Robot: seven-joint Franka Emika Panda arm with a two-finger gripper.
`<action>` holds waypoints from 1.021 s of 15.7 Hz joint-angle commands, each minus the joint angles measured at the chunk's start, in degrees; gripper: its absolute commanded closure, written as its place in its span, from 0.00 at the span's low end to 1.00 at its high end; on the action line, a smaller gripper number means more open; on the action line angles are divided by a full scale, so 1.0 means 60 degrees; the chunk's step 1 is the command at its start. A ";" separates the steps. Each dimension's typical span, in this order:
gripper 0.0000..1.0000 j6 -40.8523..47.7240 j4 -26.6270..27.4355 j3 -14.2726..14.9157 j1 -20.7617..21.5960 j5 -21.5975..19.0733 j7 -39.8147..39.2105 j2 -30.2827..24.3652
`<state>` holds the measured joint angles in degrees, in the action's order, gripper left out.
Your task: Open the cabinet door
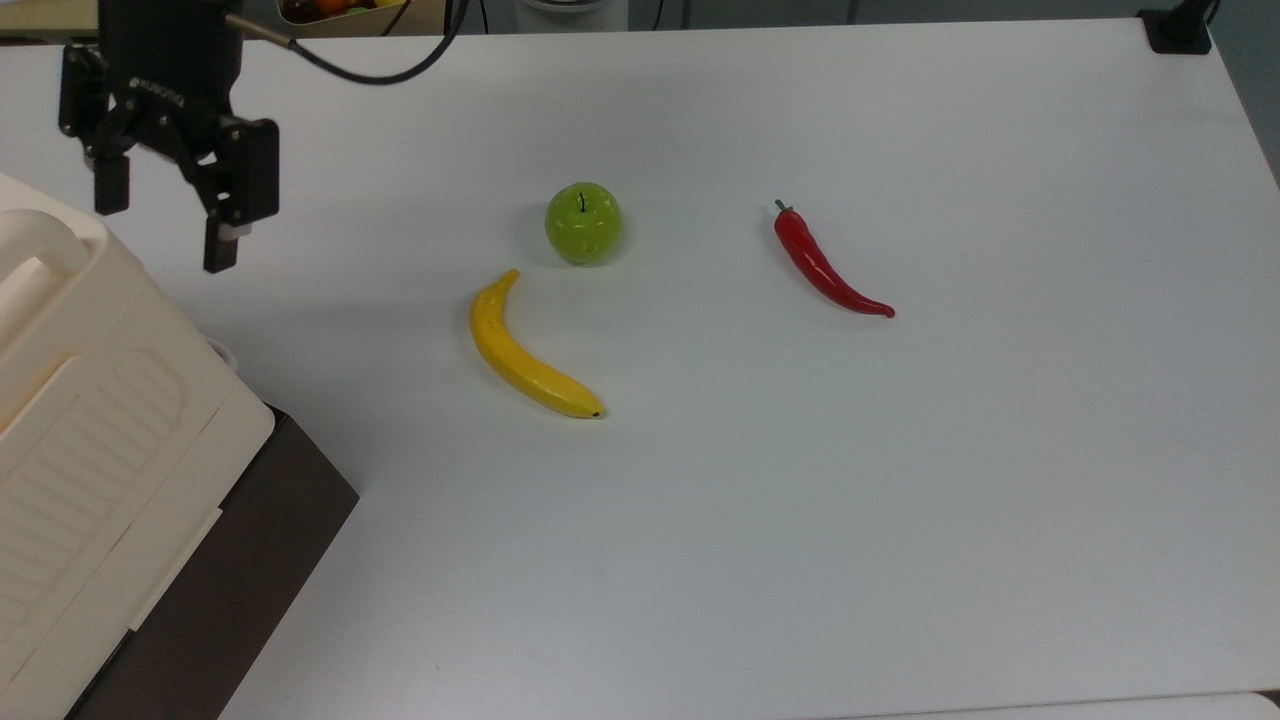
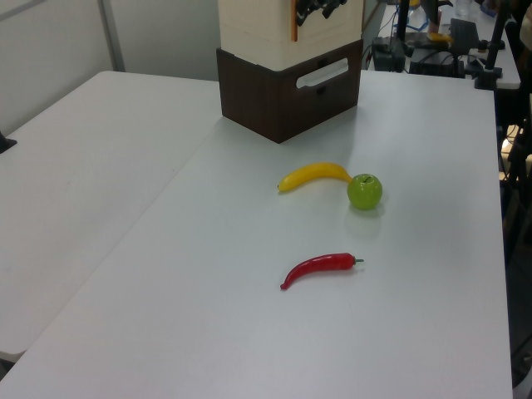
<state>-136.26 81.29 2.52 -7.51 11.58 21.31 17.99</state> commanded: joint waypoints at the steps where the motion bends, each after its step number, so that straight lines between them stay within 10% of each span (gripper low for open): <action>1: 0.05 -0.0668 -0.0496 0.0122 0.0080 0.0369 0.0403 0.0561; 16: 0.73 -0.0919 -0.0423 0.0108 0.0183 0.0707 0.0623 0.0708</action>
<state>-140.95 79.36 2.54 -7.05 14.52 23.59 21.88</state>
